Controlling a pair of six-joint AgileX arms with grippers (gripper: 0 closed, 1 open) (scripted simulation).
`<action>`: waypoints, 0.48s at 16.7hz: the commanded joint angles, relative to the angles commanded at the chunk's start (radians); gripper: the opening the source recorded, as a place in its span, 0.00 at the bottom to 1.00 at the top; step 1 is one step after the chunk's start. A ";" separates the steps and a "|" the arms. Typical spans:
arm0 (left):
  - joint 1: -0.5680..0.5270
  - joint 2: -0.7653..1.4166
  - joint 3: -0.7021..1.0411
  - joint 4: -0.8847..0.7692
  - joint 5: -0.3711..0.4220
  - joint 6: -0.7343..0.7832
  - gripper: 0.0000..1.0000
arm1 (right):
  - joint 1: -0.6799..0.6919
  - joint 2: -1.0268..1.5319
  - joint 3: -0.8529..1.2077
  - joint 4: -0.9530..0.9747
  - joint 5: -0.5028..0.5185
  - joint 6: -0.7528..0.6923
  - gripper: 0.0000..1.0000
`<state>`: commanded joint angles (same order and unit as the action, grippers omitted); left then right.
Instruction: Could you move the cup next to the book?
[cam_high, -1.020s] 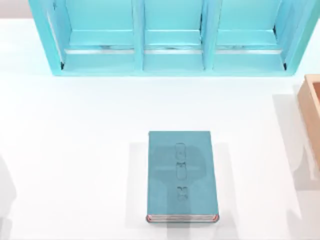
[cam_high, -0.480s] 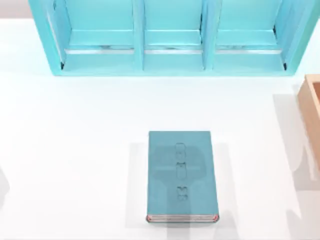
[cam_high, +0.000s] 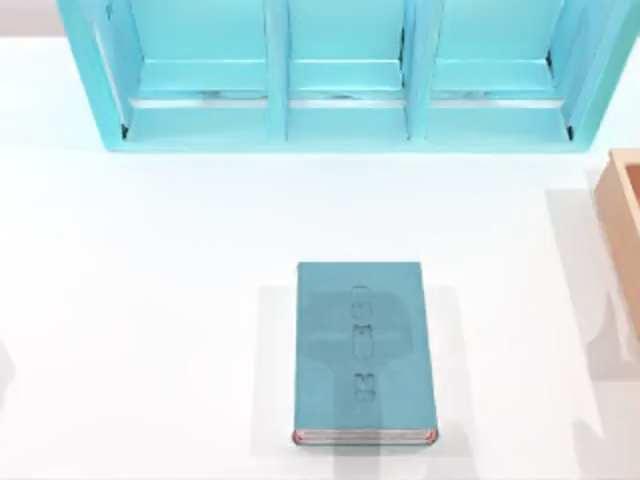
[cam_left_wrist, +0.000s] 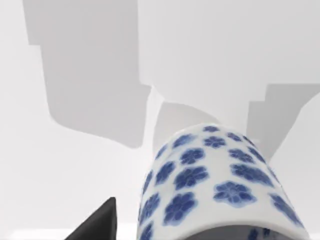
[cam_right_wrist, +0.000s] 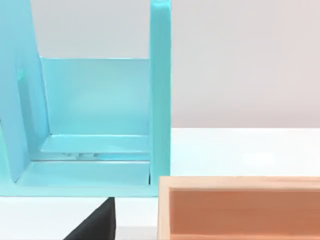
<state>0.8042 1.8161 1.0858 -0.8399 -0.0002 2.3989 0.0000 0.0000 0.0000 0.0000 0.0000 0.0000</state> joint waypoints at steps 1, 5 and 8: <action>0.000 0.000 0.000 0.000 0.000 0.000 0.85 | 0.000 0.000 0.000 0.000 0.000 0.000 1.00; 0.000 0.000 0.000 0.000 0.000 0.000 0.55 | 0.000 0.000 0.000 0.000 0.000 0.000 1.00; 0.000 0.000 0.000 0.000 0.000 0.000 0.32 | 0.000 0.000 0.000 0.000 0.000 0.000 1.00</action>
<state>0.8042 1.8161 1.0858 -0.8399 -0.0002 2.3989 0.0000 0.0000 0.0000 0.0000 0.0000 0.0000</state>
